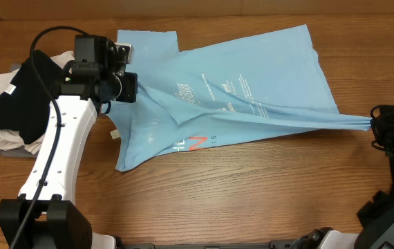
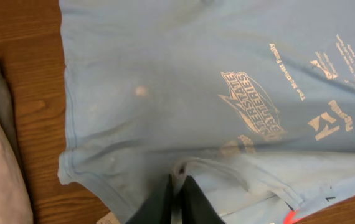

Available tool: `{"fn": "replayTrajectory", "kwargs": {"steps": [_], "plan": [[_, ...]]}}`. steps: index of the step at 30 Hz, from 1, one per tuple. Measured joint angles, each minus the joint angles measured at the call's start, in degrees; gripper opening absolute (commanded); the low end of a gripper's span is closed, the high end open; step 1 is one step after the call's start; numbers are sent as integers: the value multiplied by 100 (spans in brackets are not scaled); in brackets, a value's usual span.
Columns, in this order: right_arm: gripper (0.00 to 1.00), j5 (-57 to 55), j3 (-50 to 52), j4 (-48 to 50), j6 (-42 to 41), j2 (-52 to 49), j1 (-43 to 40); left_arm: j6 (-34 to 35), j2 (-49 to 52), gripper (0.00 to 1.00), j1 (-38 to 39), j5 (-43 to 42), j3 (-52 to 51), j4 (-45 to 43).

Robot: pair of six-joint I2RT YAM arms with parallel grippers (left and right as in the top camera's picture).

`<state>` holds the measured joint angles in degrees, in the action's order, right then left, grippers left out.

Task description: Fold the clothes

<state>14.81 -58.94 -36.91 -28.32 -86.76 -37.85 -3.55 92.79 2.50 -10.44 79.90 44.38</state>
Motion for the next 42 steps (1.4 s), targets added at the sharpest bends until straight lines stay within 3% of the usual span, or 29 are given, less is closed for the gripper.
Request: {"fn": "replayTrajectory", "kwargs": {"steps": [3,5,11,15,19,25,30,39,42], "plan": [[5,0,0,2,0,0,0,-2,0,30,0,2,0,35],[5,2,0,4,-2,0,0,-24,0,43,0,7,0,81],[5,0,0,7,-2,0,0,-7,0,56,0,81,7,562],[5,0,0,7,-13,0,0,-4,0,54,0,63,-4,1320],[5,-2,0,7,-13,0,0,9,2,38,2,-105,-402,1412],[5,-2,0,7,-15,0,0,15,315,38,2,-564,-1423,1021],[5,-2,0,4,-15,0,0,17,643,33,2,-638,-1875,979],[5,-2,0,2,-17,0,0,109,732,41,2,70,-1895,916],[5,-2,0,0,-15,0,0,170,732,38,2,221,-1902,870]]}}
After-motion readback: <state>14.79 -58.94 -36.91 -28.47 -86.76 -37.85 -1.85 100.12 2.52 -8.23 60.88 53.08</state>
